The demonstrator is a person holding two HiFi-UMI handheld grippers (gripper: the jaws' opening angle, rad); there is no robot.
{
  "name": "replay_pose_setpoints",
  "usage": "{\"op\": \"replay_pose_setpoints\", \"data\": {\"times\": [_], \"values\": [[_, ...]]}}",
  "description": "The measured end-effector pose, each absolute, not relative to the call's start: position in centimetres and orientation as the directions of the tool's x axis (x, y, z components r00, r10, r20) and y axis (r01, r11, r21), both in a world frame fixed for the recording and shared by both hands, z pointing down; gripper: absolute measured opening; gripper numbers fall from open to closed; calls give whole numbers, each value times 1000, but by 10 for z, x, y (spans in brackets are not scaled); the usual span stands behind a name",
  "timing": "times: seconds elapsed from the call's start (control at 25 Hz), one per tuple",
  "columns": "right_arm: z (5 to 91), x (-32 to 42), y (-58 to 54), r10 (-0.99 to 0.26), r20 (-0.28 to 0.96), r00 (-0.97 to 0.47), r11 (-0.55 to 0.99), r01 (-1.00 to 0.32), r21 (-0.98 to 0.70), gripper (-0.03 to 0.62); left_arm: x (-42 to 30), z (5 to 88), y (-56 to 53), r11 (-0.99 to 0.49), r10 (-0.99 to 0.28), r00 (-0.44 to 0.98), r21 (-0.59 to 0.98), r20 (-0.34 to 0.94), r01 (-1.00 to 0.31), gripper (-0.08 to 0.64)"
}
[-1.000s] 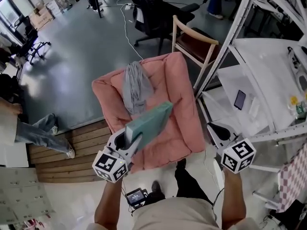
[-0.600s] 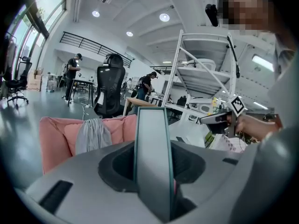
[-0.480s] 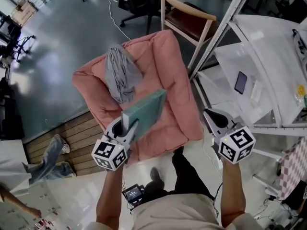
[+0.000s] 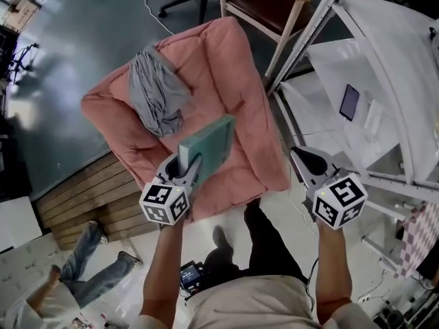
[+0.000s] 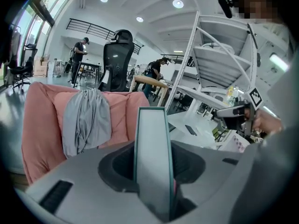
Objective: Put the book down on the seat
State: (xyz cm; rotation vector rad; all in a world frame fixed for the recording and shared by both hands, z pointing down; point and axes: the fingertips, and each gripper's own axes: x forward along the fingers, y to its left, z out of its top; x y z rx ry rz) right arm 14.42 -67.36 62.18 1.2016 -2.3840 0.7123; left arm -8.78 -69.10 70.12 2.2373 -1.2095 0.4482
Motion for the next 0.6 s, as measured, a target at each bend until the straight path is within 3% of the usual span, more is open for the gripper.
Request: {"op": "replay_pose_setpoints", "data": {"times": [0.6], "values": [[707,161,-678,-559,595,-578,507,-806,-306,-9,-64,816,-703,-319,-612,432,294,662,-901,158]]}}
